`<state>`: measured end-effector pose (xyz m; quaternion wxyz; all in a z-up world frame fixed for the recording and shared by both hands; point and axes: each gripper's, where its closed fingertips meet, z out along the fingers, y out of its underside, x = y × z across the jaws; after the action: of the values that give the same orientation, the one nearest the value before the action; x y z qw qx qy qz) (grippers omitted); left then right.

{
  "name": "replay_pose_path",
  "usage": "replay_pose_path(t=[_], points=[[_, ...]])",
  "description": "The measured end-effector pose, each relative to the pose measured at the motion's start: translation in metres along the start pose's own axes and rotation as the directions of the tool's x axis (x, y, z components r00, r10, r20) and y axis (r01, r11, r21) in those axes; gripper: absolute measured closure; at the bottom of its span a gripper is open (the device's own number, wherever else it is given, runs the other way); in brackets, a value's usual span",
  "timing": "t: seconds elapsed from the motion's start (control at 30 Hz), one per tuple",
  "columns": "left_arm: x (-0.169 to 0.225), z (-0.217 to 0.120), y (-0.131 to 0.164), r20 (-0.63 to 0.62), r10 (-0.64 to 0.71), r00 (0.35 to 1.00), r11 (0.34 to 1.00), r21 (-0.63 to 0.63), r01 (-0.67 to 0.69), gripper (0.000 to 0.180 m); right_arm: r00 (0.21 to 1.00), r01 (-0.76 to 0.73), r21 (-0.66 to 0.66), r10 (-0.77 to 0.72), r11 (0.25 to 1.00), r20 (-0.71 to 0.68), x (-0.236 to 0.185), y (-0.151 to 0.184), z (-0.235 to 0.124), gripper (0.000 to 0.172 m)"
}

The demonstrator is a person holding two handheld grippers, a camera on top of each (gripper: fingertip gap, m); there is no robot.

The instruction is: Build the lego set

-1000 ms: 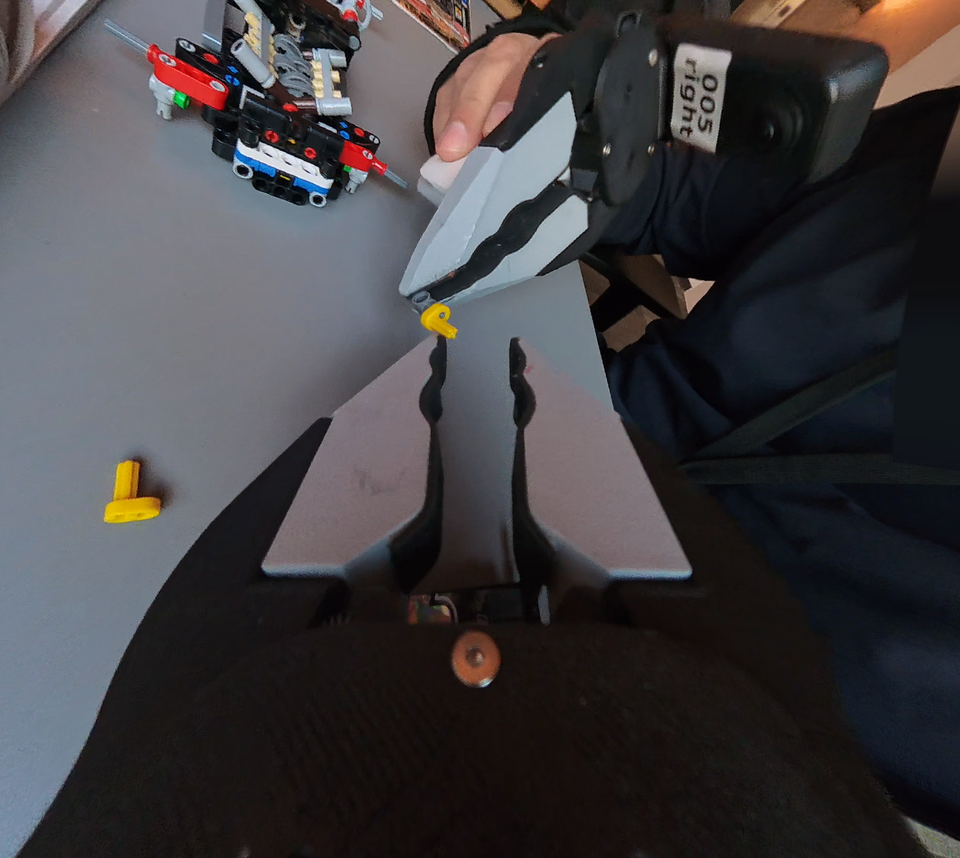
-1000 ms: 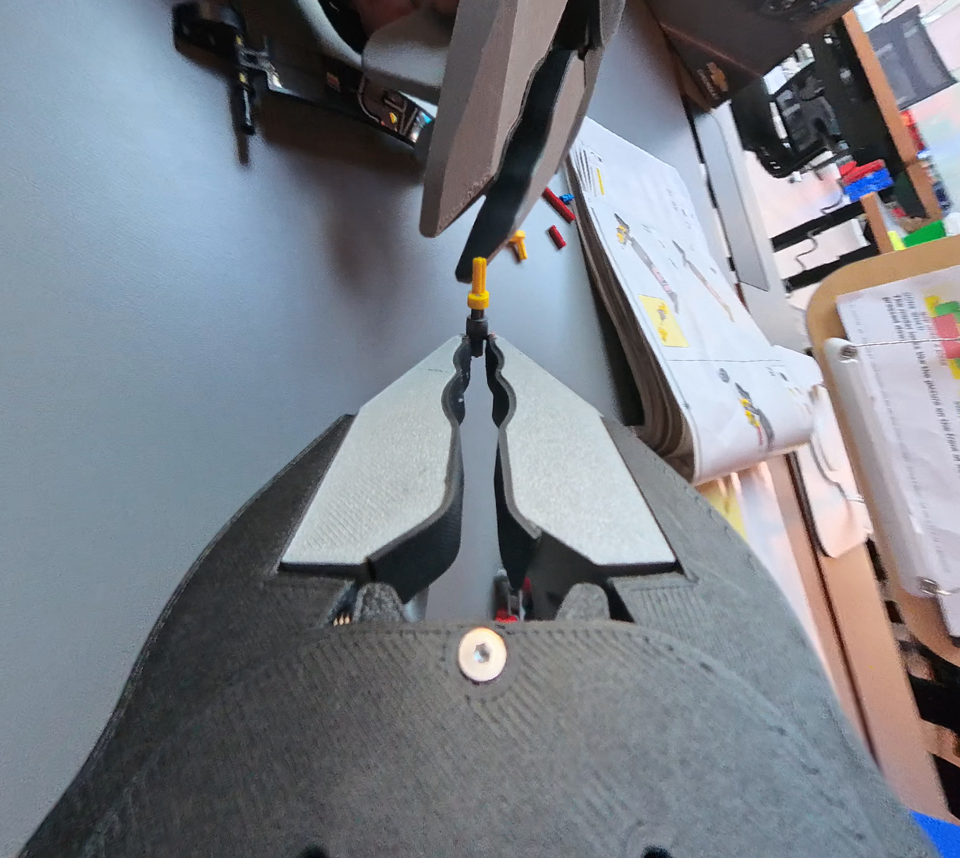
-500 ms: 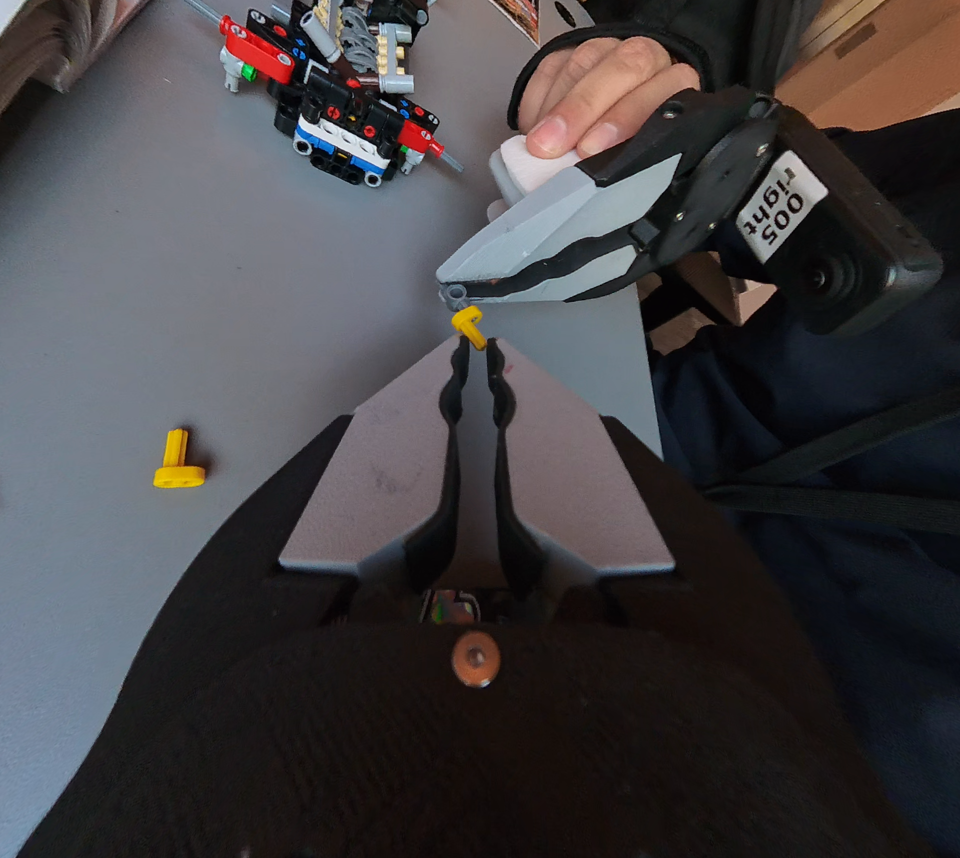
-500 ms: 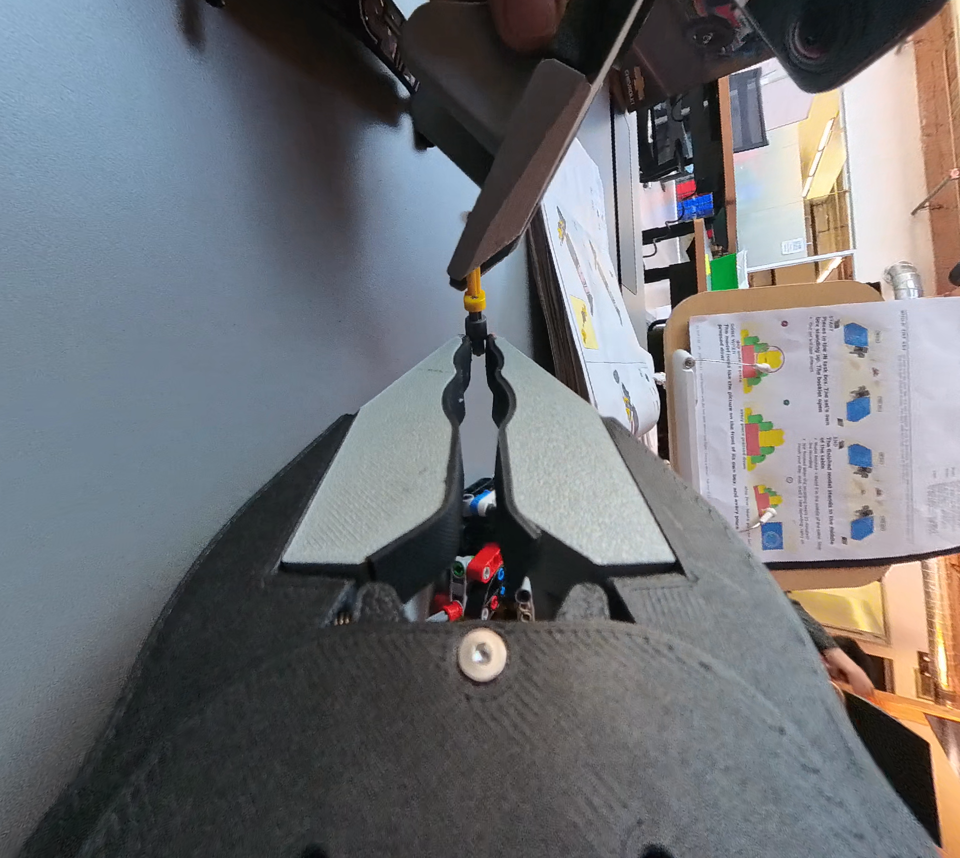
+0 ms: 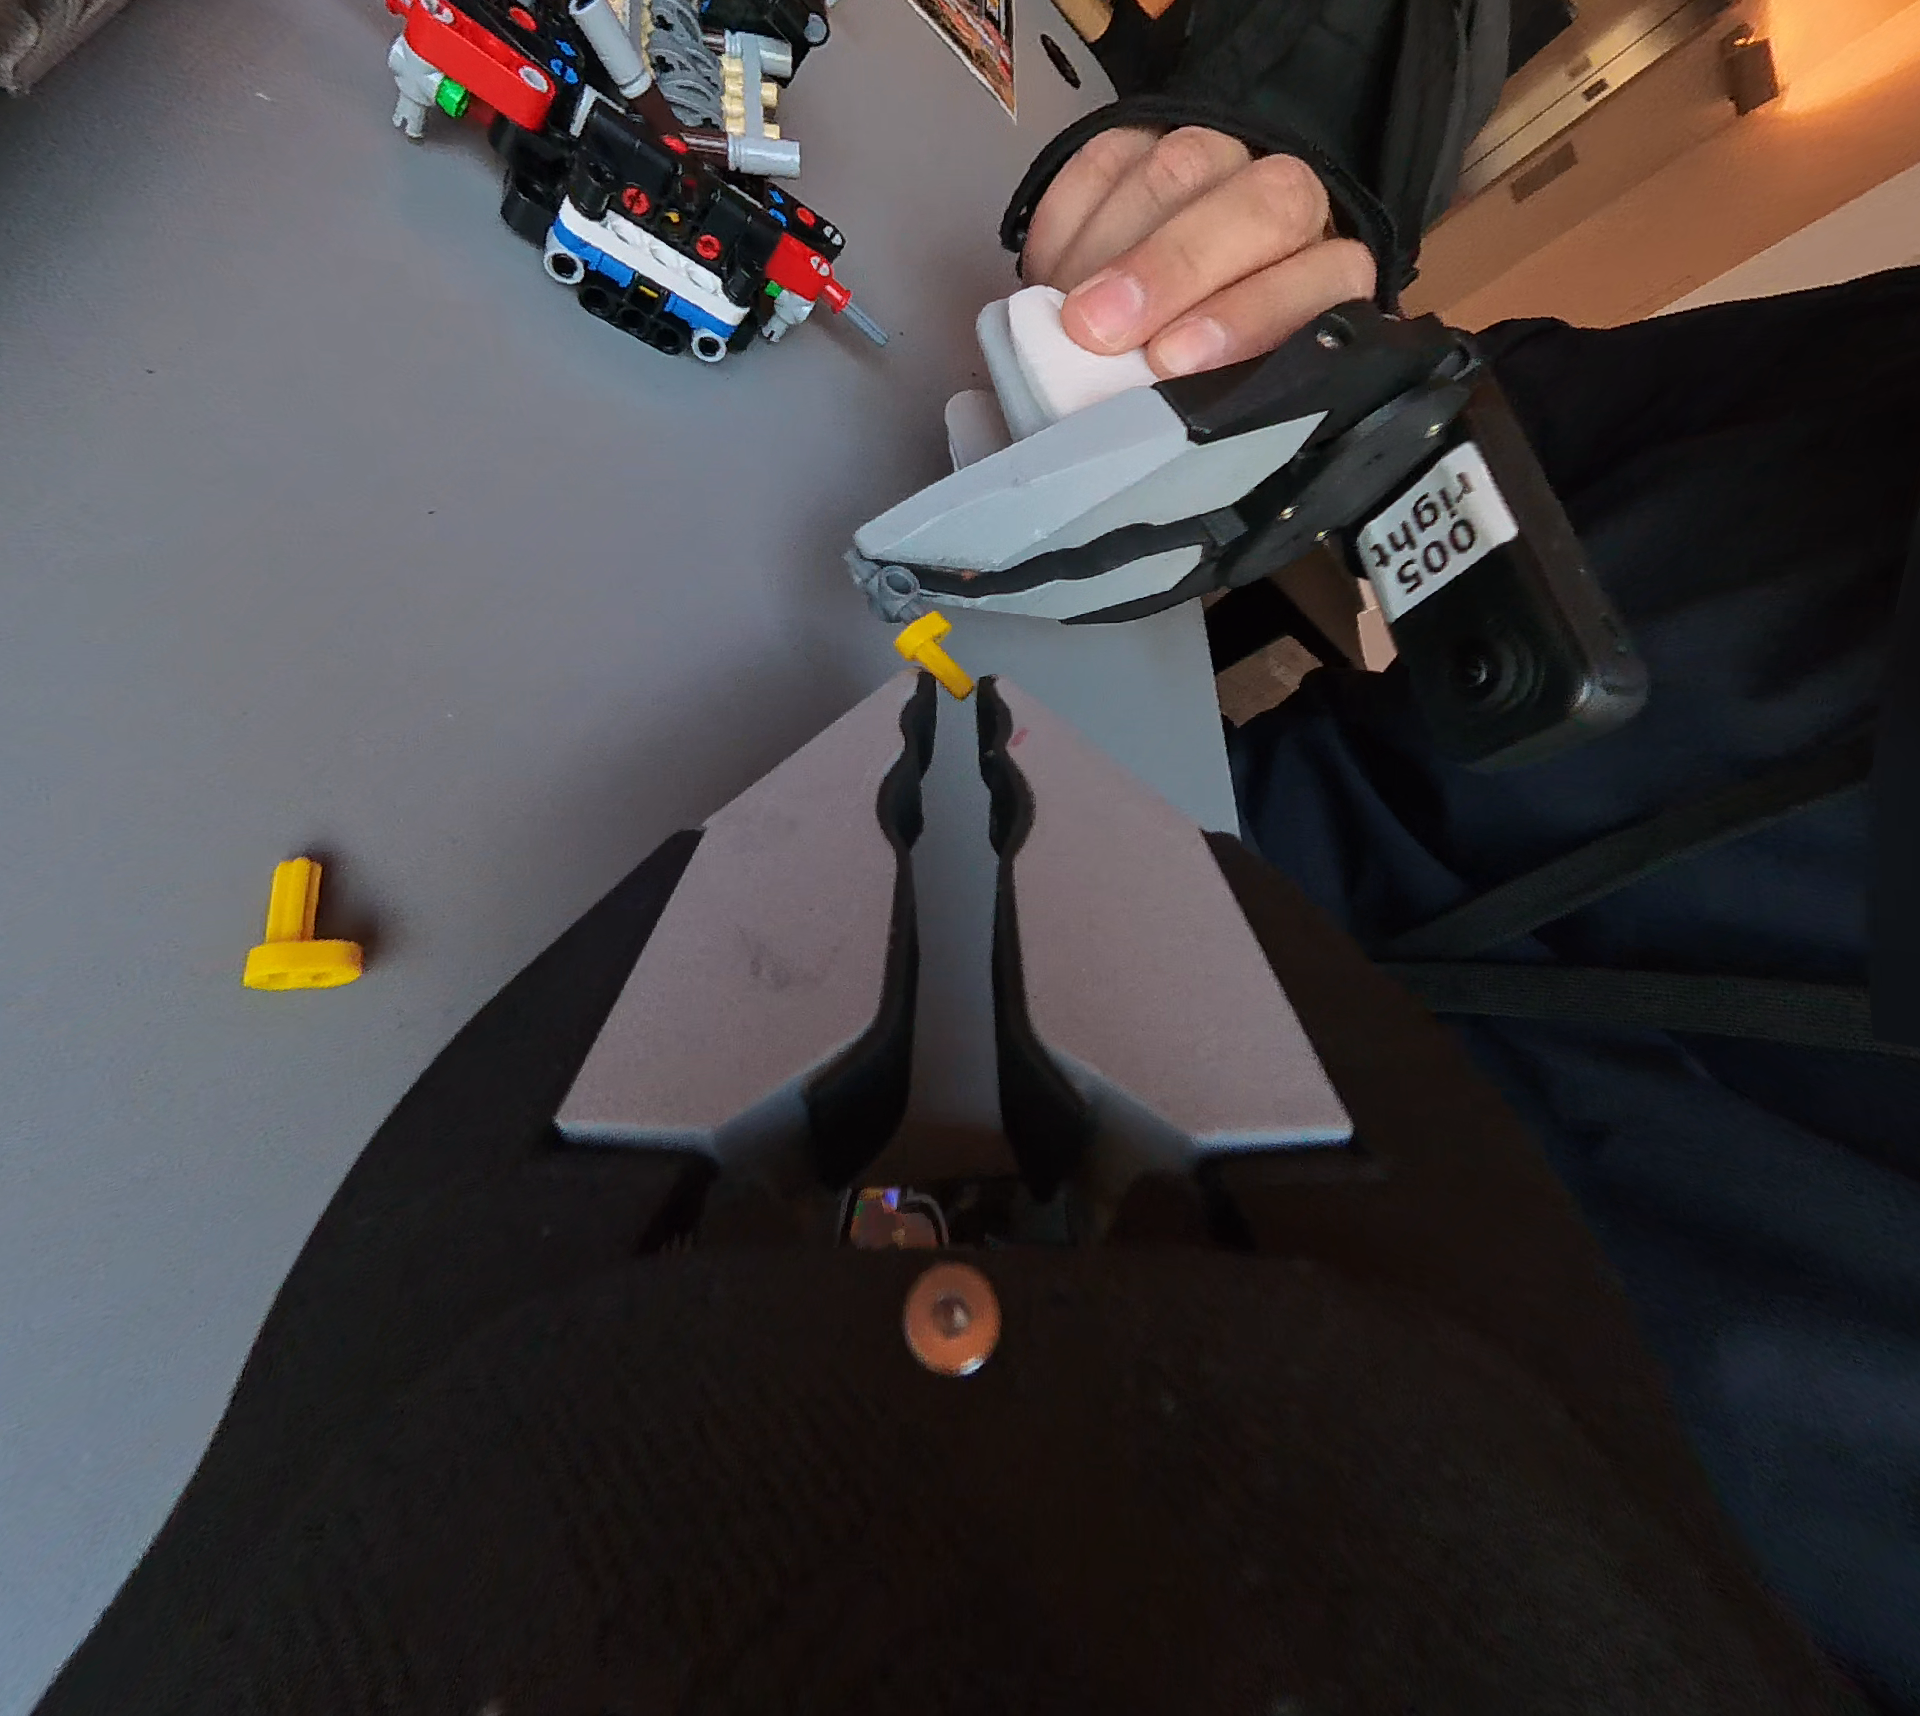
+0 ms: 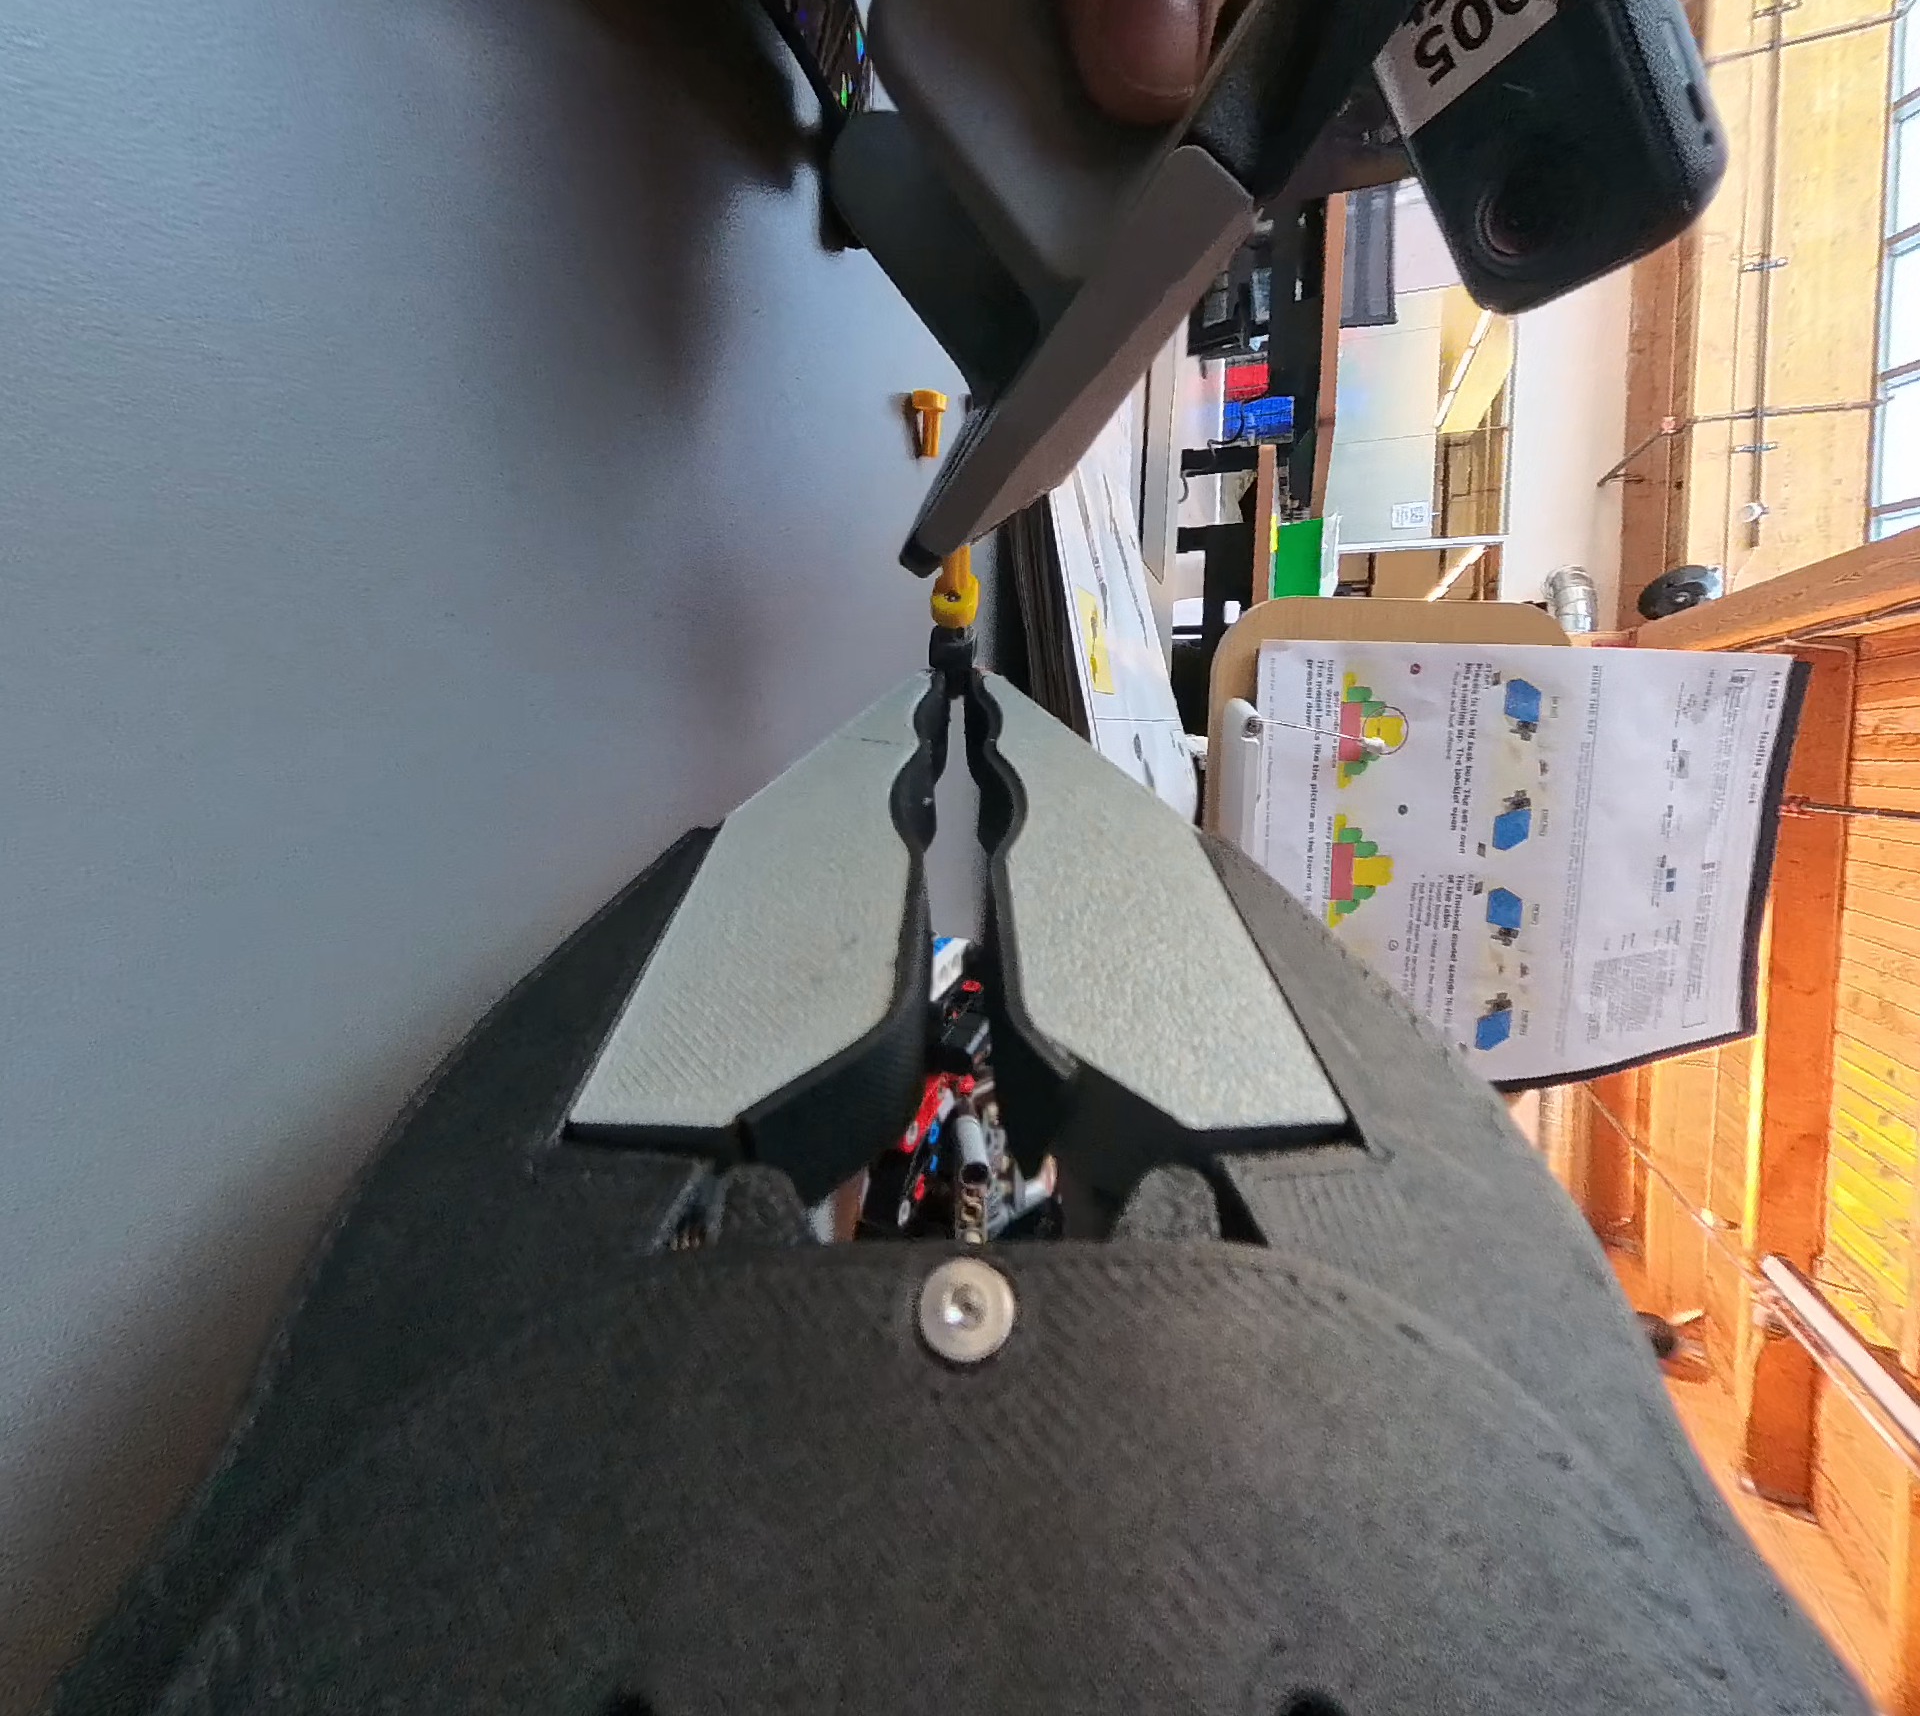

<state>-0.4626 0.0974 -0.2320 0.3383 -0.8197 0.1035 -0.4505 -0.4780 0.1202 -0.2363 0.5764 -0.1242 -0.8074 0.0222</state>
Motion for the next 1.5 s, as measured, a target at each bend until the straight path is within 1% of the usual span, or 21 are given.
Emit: replay_pose_path(t=[0.2, 0.27, 0.33, 0.5, 0.6, 0.67, 0.73, 0.8, 0.87, 0.9, 0.97, 1.03, 1.1, 1.13, 1.2, 1.3, 1.37, 1.43, 1.5], points=[[0.004, -0.001, 0.000, -0.055, -0.037, 0.998, 0.999, 0.006, 0.037, 0.165, 0.999, 0.040, -0.016, -0.040, 0.999, -0.013, -0.001, 0.000, 0.001, 0.172], [0.004, 0.000, 0.001, -0.051, -0.037, 0.998, 0.999, -0.002, 0.037, 0.167, 0.999, 0.036, -0.013, -0.036, 0.999, -0.012, -0.001, -0.001, 0.000, 0.172], [0.004, 0.002, 0.003, -0.049, -0.034, 0.998, 0.999, -0.010, 0.034, 0.179, 0.999, 0.034, -0.001, -0.034, 0.999, -0.008, -0.002, -0.003, 0.000, 0.172], [-0.002, 0.005, 0.006, -0.013, -0.038, 0.999, 0.999, -0.022, 0.037, 0.180, 0.999, 0.037, 0.021, -0.038, 0.999, 0.011, -0.007, -0.009, 0.001, 0.172], [-0.006, 0.000, 0.009, 0.008, -0.039, 0.999, 0.998, -0.042, 0.039, 0.180, 0.999, -0.032, 0.030, 0.031, 0.999, 0.043, -0.007, -0.004, 0.002, 0.172], [-0.012, -0.005, 0.008, 0.049, -0.025, 0.998, 0.999, -0.042, 0.027, 0.180, 0.983, -0.171, 0.046, 0.167, 0.984, 0.075, 0.000, 0.002, 0.001, 0.172], [-0.017, -0.008, 0.007, 0.088, 0.001, 0.996, 0.999, -0.039, 0.003, 0.180, 0.935, -0.345, 0.061, 0.337, 0.937, 0.107, 0.010, 0.010, -0.001, 0.172], [-0.020, -0.008, 0.006, 0.116, 0.025, 0.993, 0.999, -0.045, -0.020, 0.180, 0.859, -0.502, 0.058, 0.489, 0.863, 0.149, 0.016, 0.020, -0.003, 0.172], [-0.024, -0.007, 0.008, 0.157, 0.055, 0.986, 0.997, -0.069, -0.045, 0.174, 0.773, -0.619, 0.036, 0.601, 0.784, 0.203, 0.015, 0.027, -0.004, 0.172], [-0.027, -0.007, 0.010, 0.179, 0.076, 0.981, 0.995, -0.083, -0.062, 0.171, 0.736, -0.662, 0.026, 0.642, 0.749, 0.215, 0.015, 0.029, -0.005, 0.159], [-0.033, -0.007, 0.012, 0.233, 0.116, 0.966, 0.990, -0.111, -0.092, 0.169, 0.667, -0.724, -0.014, 0.704, 0.690, 0.245, 0.009, 0.030, -0.004, 0.152], [-0.034, -0.007, 0.012, 0.263, 0.150, 0.953, 0.984, -0.131, -0.119, 0.168, 0.626, -0.748, -0.062, 0.733, 0.661, 0.267, 0.001, 0.028, -0.003, 0.145], [-0.034, -0.006, 0.013, 0.282, 0.179, 0.942, 0.979, -0.147, -0.142, 0.167, 0.600, -0.756, -0.103, 0.747, 0.646, 0.285, -0.005, 0.023, -0.001, 0.144], [-0.033, -0.005, 0.013, 0.287, 0.190, 0.939, 0.977, -0.153, -0.151, 0.167, 0.570, -0.774, -0.122, 0.768, 0.621, 0.292, -0.008, 0.020, 0.000, 0.141], [-0.031, -0.004, 0.012, 0.294, 0.211, 0.932, 0.972, -0.161, -0.170, 0.165, 0.484, -0.821, -0.173, 0.824, 0.544, 0.295, -0.014, 0.013, 0.001, 0.137], [-0.033, -0.005, 0.013, 0.329, 0.244, 0.912, 0.963, -0.191, -0.189, 0.165, 0.402, -0.848, -0.280, 0.891, 0.449, 0.212, -0.021, 0.017, 0.006, 0.121], [-0.037, -0.009, 0.014, 0.354, 0.259, 0.899, 0.959, -0.203, -0.197, 0.165, 0.387, -0.853, -0.314, 0.909, 0.416, 0.154, -0.022, 0.019, 0.012, 0.115], [-0.039, -0.013, 0.013, 0.367, 0.258, 0.894, 0.960, -0.200, -0.196, 0.166, 0.410, -0.836, -0.352, 0.906, 0.421, 0.108, -0.024, 0.023, 0.019, 0.114], [-0.039, -0.016, 0.012, 0.372, 0.250, 0.894, 0.963, -0.188, -0.191, 0.166, 0.398, -0.842, -0.359, 0.913, 0.404, 0.093, -0.022, 0.020, 0.026, 0.113]])
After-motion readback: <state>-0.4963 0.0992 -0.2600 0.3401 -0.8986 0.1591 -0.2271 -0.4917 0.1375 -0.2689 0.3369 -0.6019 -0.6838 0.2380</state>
